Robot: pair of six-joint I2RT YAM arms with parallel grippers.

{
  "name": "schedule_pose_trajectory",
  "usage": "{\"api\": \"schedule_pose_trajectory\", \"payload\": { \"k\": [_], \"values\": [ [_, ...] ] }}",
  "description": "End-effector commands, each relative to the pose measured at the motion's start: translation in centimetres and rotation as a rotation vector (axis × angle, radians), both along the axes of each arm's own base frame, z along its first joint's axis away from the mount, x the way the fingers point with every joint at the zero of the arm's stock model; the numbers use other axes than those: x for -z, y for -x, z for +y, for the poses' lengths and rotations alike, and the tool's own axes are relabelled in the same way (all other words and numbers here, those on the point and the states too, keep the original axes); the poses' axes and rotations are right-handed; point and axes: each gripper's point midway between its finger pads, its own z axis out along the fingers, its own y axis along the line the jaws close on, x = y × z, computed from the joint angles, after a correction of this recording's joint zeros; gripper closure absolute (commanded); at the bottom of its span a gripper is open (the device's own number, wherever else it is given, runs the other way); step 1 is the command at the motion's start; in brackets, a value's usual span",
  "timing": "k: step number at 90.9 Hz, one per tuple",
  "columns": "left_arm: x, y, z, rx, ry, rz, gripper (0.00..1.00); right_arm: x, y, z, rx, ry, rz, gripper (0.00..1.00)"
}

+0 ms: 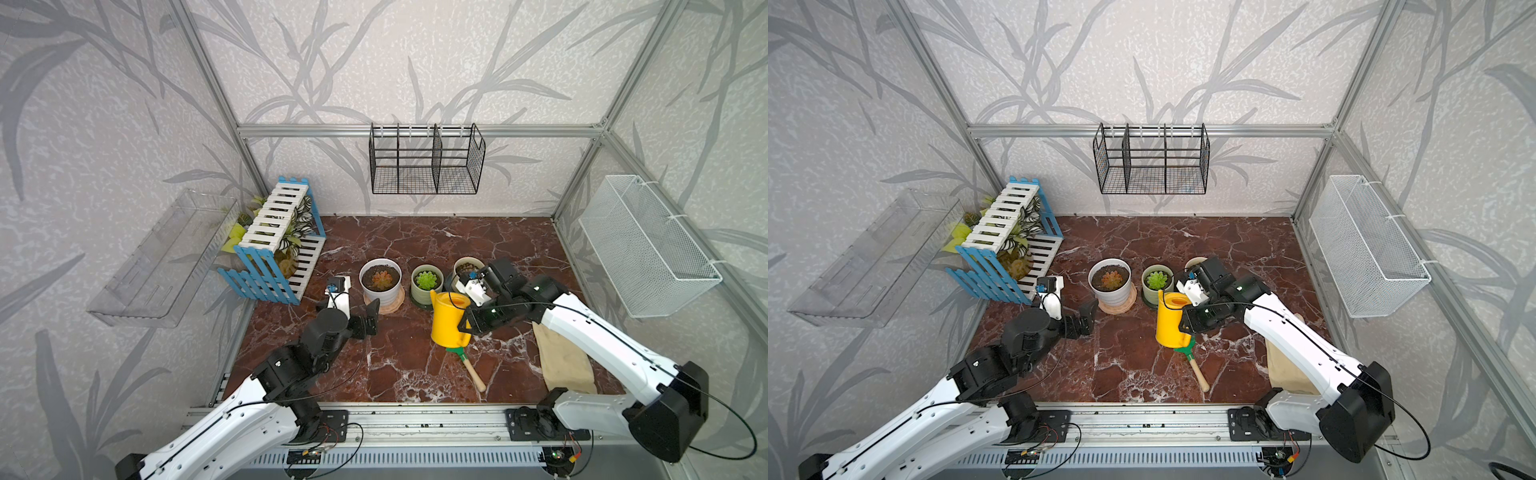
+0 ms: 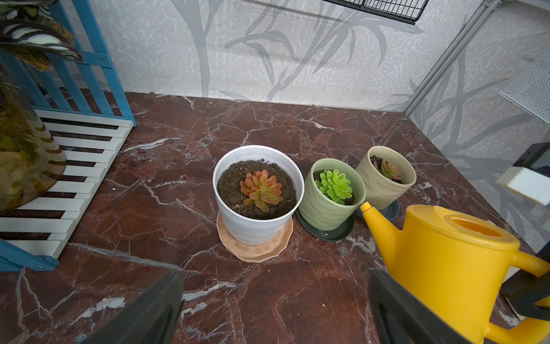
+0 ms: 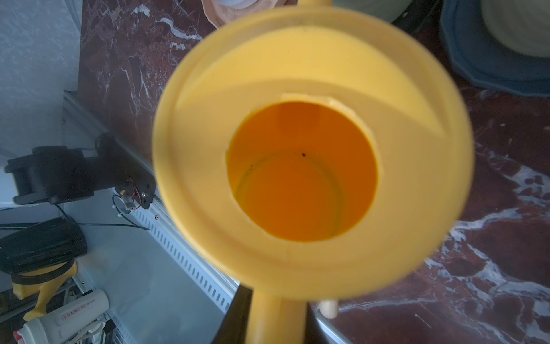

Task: Water the succulent around the soil edge
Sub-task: Water the soil of the potted plant with water.

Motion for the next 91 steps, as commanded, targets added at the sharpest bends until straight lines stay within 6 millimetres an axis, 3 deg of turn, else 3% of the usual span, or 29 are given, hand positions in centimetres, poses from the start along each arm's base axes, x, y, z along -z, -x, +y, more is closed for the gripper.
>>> {"api": "schedule_pose_trajectory", "payload": {
  "k": [1,30,58,72,91],
  "values": [
    [0.1,-0.1,0.0,0.007,-0.010,-0.006,0.00,-1.5,-0.7,2.0,-0.053,-0.066,-0.052,1.00],
    [0.4,-0.4,-0.3,0.016,-0.012,0.006,0.00,-1.3,-1.2,2.9,-0.064,-0.073,-0.066,1.00],
    [0.4,-0.6,-0.3,0.019,-0.004,0.008,0.00,-1.0,-1.4,0.5,-0.001,-0.032,-0.081,1.00],
    [0.5,-0.8,-0.4,0.022,0.001,0.012,0.00,-2.0,-1.2,0.1,0.002,-0.051,-0.128,1.00],
    [0.5,-0.9,-0.3,0.025,0.009,0.014,0.00,-1.9,-0.5,-2.7,0.077,-0.016,-0.120,1.00]
  ]
}}
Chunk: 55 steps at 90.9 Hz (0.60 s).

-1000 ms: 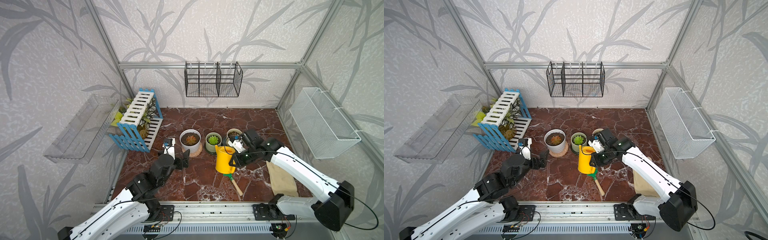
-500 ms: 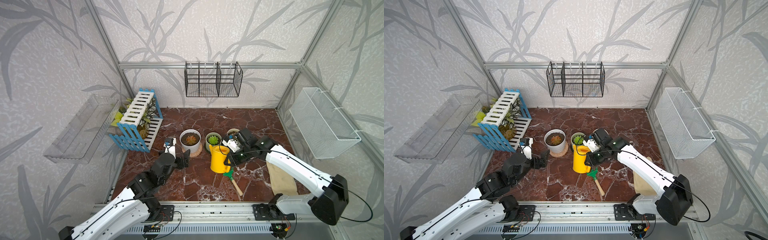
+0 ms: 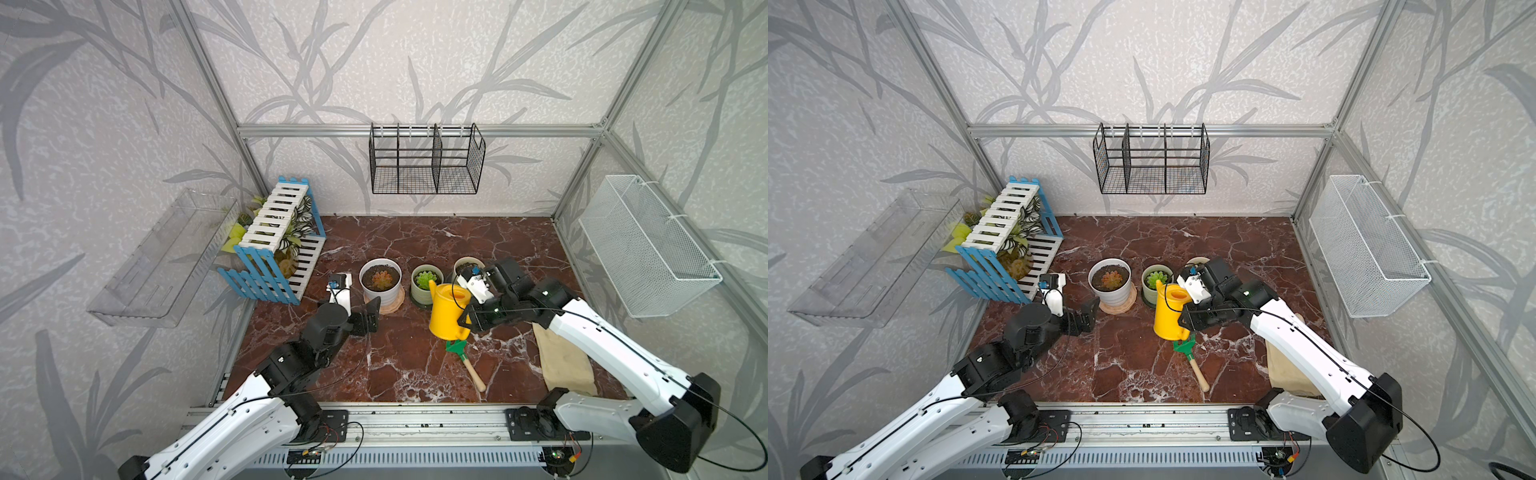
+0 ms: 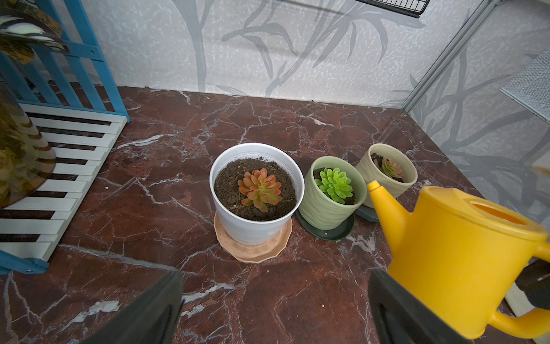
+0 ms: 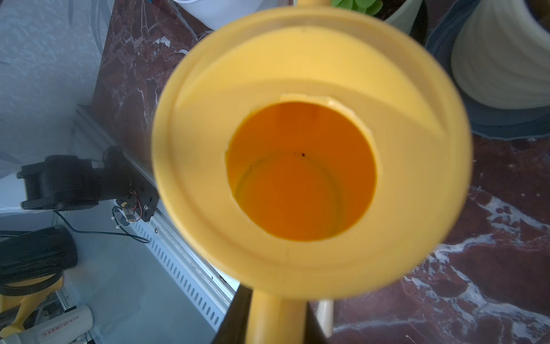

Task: Water the succulent around the soil edge
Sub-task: Water the soil of the potted plant with water.

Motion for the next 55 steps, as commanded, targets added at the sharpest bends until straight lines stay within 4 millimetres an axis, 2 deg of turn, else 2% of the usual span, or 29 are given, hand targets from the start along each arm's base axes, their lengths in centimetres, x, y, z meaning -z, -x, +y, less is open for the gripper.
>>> {"api": "schedule_pose_trajectory", "payload": {
  "k": [1,31,55],
  "values": [
    [0.1,-0.1,-0.1,0.011,0.001,-0.007,0.00,0.4,0.5,-2.0,0.048,0.031,0.012,1.00],
    [0.1,-0.1,-0.1,0.010,0.004,-0.005,0.00,1.4,1.1,-5.8,0.181,0.070,0.053,1.00],
    [0.1,-0.2,-0.1,0.012,0.010,-0.005,0.00,1.1,1.4,-7.0,0.222,0.058,0.070,1.00]
  ]
}}
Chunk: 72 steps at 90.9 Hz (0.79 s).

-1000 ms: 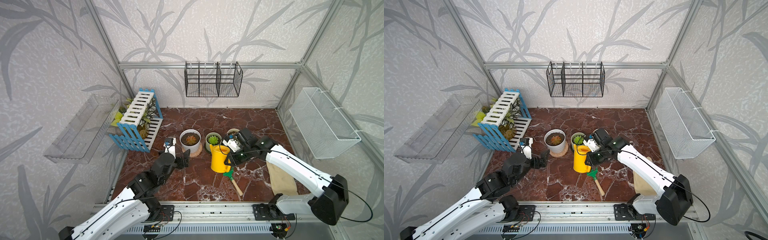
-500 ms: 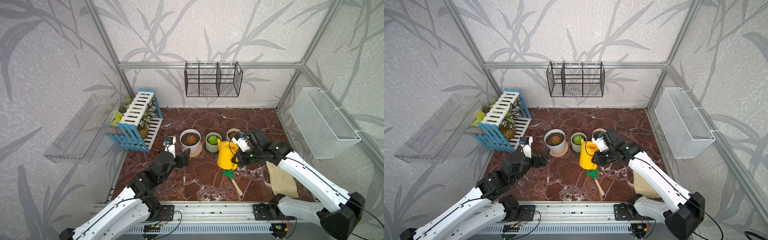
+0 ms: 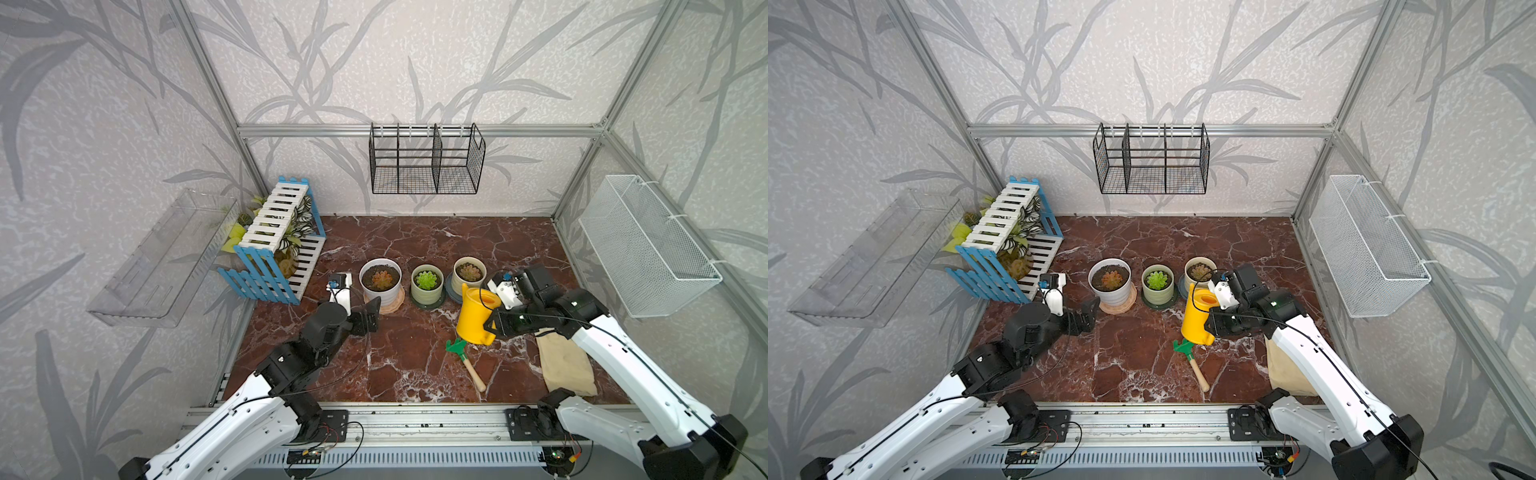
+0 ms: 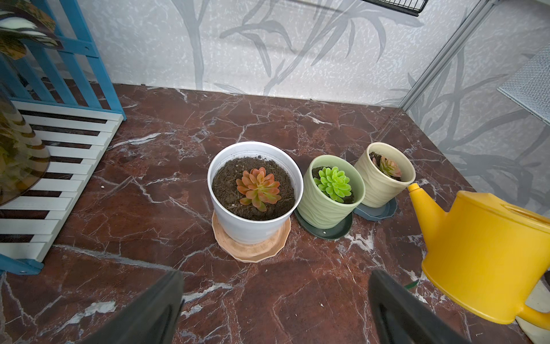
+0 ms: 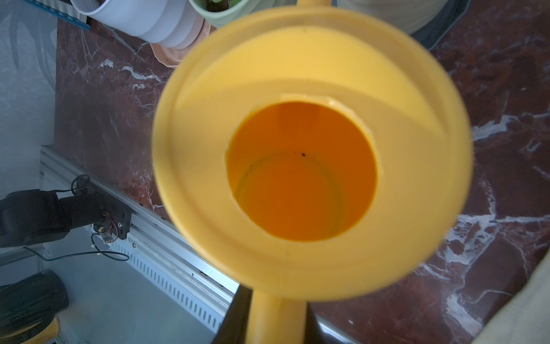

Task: Water the succulent around the soil edge
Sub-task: Water the soil of the potted plant with water.

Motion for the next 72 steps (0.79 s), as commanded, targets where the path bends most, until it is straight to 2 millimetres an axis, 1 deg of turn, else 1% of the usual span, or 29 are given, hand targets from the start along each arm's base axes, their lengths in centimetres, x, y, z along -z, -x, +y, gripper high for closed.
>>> {"api": "schedule_pose_trajectory", "payload": {
  "k": [1,14,28,42,62,72],
  "values": [
    [-0.1,-0.1,0.0,0.004,0.004,-0.011,0.00,-0.2,0.4,-0.5,0.018,-0.013,0.012,1.00],
    [-0.2,-0.1,0.1,0.002,0.008,-0.016,0.00,-0.5,-0.2,-0.5,0.026,-0.031,0.016,1.00],
    [-0.3,0.0,0.1,0.002,0.012,-0.018,0.00,-1.6,-0.8,1.3,-0.042,-0.116,0.005,1.00],
    [-0.3,-0.1,0.1,0.004,0.011,-0.017,0.00,-1.9,-1.6,2.1,-0.058,-0.148,-0.005,1.00],
    [-0.2,0.0,-0.1,0.010,0.013,-0.016,0.00,-2.0,-2.1,2.2,-0.053,-0.145,-0.011,1.00],
    [-0.2,0.0,0.0,0.009,0.013,-0.016,0.00,-1.9,-2.5,1.8,-0.034,-0.123,-0.016,1.00]
  ]
}}
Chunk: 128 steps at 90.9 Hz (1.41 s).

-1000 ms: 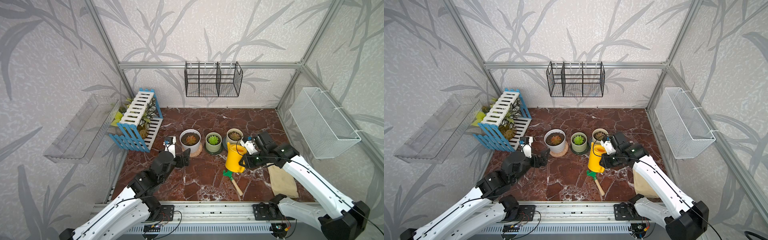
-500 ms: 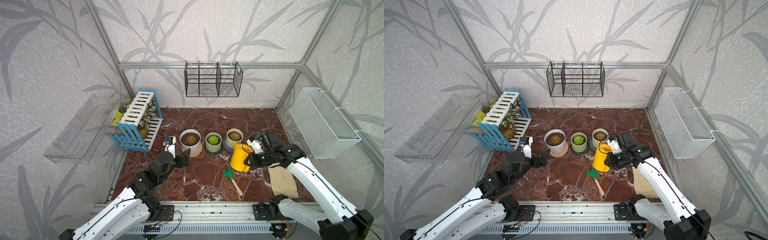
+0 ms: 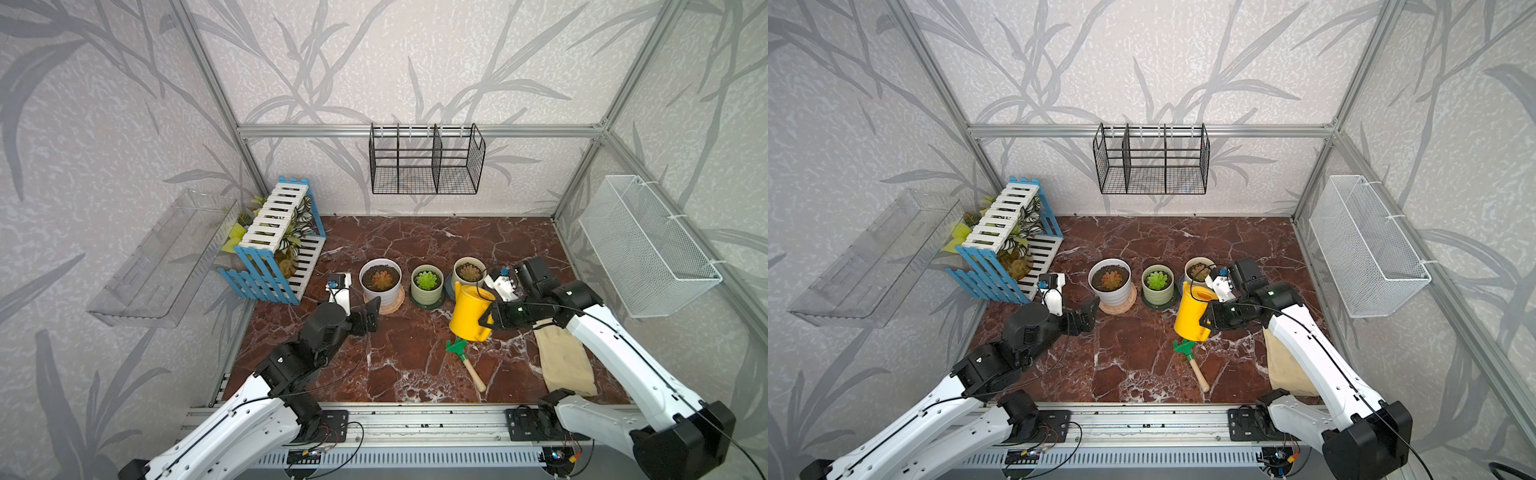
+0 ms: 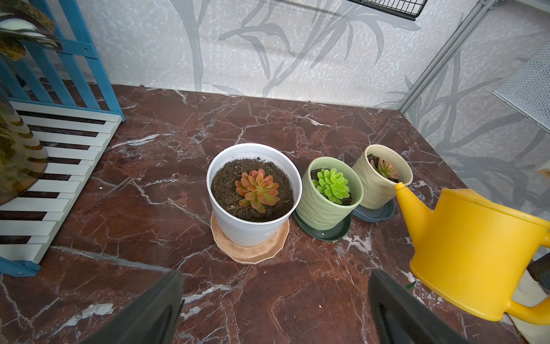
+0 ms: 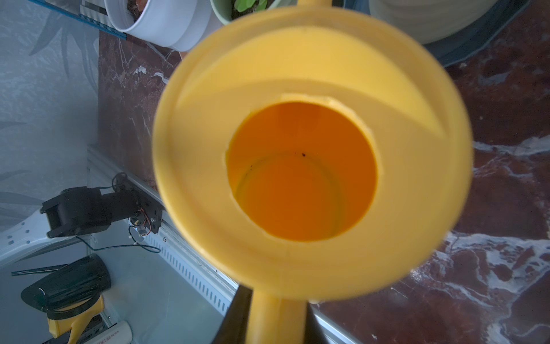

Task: Water the succulent around the soil edge
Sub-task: Water the soil of the potted plant with water.

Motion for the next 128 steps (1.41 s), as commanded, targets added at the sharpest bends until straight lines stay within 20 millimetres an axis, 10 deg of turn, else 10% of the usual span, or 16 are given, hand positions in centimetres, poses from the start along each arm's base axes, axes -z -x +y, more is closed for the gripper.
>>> {"api": "schedule_pose_trajectory", "payload": {
  "k": [1,54,128],
  "values": [
    [-0.1,0.0,-0.1,0.008,0.004,-0.010,0.00,-1.5,-1.2,0.3,0.004,-0.015,-0.063,1.00],
    [-0.2,0.0,-0.1,0.013,0.010,-0.012,0.00,-0.8,-1.5,-2.9,0.118,0.083,-0.054,1.00],
    [-0.1,-0.1,-0.2,0.015,0.015,-0.008,0.00,-1.8,-1.6,0.4,-0.007,-0.038,-0.058,1.00]
  ]
}}
